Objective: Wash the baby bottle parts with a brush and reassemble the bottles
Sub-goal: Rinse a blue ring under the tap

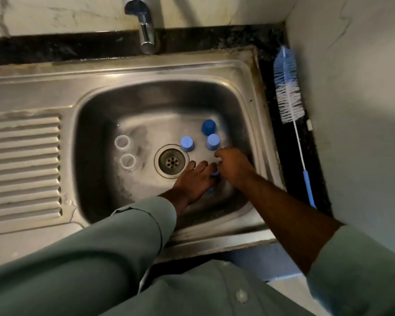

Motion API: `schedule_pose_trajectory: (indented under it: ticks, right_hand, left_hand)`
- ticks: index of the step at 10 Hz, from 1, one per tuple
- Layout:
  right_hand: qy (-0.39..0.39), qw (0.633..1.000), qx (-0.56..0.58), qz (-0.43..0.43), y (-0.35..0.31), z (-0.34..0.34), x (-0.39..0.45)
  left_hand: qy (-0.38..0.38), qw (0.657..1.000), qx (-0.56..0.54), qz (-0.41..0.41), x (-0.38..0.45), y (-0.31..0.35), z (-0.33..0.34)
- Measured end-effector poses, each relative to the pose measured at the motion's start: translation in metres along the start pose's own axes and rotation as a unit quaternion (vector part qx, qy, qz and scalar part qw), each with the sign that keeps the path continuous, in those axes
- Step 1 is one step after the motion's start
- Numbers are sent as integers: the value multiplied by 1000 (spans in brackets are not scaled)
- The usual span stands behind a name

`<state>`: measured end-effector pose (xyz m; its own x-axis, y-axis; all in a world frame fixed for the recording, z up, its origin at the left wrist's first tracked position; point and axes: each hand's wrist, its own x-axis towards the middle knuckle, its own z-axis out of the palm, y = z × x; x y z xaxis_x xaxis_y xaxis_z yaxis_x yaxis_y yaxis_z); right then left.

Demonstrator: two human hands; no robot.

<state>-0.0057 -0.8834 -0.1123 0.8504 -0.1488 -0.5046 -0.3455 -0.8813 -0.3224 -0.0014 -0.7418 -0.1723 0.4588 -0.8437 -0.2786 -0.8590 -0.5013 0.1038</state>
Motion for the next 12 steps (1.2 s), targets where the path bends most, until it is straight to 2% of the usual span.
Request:
schedule_pose_trajectory:
  ticks: [1,2,3,4,5,6,7,8,9,11,12]
  right_hand:
    - [7,1000,-1,2,-1,2,-1]
    - [19,1000,6,3,-2,1,-2]
    - [50,998,43,9,-2,-4,-6]
    - [76,993,87,14,-4,-13,-3]
    - [90,990,112,3,-16,-24,5]
    - [91,986,141,-13,-32,-31,23]
    - [104,981,149,-72,-61,-43,44]
    - [175,950,226,-123,-101,-70,62]
    - [230,935,188,-195,-140,-96,80]
    - [198,939,32,-279,-161,-98,115]
    - [146,939,-76,-301,-154,-115,132]
  left_hand:
    - [-6,997,43,58,2,-3,6]
    - [27,994,67,85,5,-3,13]
    - [13,998,-5,58,0,-2,13]
    - [77,970,-232,-17,-14,-6,-13]
    - [211,672,-656,-272,-36,-26,-69]
    - [170,159,-872,-430,-52,-65,-104]
    - [105,180,-866,-455,-60,-87,-104]
    - [144,161,-872,-439,-63,-100,-103]
    - [152,149,-882,-420,-60,-109,-105]
    - [153,156,-883,-415,-45,-118,-112]
    - [142,162,-886,-411,-32,-120,-116]
